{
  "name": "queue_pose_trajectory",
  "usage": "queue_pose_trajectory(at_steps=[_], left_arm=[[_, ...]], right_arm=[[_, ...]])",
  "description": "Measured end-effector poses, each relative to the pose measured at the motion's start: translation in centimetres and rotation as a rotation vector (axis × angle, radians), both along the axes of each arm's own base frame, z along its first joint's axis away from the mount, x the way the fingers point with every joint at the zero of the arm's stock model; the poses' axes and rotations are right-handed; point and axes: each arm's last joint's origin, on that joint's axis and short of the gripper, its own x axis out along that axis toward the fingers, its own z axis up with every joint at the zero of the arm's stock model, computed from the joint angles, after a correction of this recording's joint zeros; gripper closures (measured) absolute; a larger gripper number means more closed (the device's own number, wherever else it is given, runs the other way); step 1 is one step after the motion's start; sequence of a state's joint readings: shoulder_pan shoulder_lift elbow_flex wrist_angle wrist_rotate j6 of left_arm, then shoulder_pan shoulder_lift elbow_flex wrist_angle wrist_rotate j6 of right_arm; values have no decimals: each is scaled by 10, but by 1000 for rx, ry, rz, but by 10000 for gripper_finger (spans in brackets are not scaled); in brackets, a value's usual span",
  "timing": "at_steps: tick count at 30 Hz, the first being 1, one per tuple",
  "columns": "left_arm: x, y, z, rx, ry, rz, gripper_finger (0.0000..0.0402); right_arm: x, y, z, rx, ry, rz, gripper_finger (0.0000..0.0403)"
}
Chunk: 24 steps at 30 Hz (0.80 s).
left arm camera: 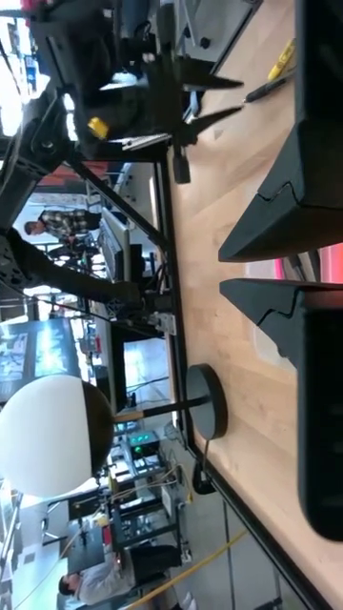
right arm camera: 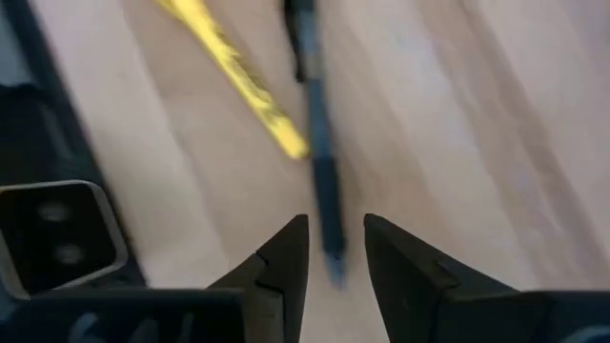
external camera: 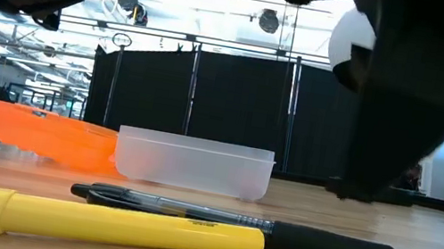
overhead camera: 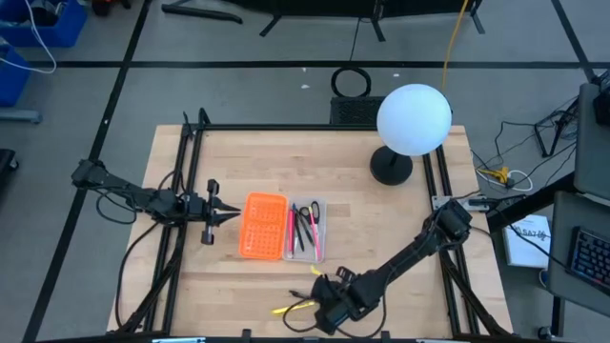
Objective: Pick & place school supplies into a supply box
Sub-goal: Put the transparent pen into the transparent supply box
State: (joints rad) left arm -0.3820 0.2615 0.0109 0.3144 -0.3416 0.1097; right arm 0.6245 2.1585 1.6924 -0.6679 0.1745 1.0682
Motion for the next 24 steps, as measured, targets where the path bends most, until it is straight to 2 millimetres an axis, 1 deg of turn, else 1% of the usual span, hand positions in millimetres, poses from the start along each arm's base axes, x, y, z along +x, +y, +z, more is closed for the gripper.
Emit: queue_pose_trajectory(at_steps=[2,7,15,19,24], left_arm=[[0,0,-1,2,6,0,353],[0,0,-1,2,7,0,353],[0,0,-3,1,34,0,353],[0,0,-3,-6,34,-1,353],[0,0,-3,-5,34,-1,353]], right_arm=[[1,4,-1,4,-22,13,305],[2,5,-21,-39,17,42,305],[5,4,-32,-87,34,139,305],[5,-3,-35,-134,72,175,305],[8,-20,-37,-229,116,157,305]])
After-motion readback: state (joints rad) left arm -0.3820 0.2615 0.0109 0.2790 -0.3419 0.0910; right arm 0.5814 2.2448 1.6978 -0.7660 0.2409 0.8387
